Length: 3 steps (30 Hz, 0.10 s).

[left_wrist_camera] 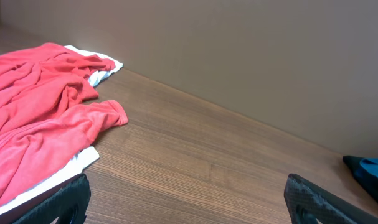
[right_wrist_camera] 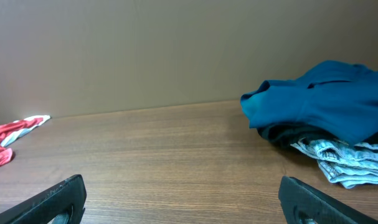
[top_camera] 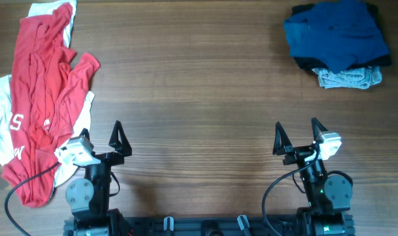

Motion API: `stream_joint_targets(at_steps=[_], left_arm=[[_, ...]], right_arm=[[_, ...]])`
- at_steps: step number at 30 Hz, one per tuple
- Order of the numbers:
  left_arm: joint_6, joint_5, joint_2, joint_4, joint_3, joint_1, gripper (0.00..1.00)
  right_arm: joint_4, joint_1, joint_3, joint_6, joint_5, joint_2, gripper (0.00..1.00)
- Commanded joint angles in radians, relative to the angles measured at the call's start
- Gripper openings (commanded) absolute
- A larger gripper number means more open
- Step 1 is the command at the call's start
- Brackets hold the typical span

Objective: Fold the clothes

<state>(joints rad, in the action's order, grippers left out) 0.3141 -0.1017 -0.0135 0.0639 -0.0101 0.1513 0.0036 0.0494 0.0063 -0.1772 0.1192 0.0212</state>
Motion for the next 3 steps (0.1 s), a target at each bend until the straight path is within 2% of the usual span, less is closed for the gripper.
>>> stream_joint_targets(at_steps=[1, 3], left_arm=[[0.008, 0.006, 0.008, 0.005, 0.004, -0.005, 1.0], [0.008, 0.006, 0.008, 0.005, 0.004, -0.005, 1.0]], right_arm=[[0.004, -0.003, -0.001, 0.014, 0.001, -0.003, 1.0], [0.004, -0.003, -0.001, 0.014, 0.001, -0.003, 1.0]])
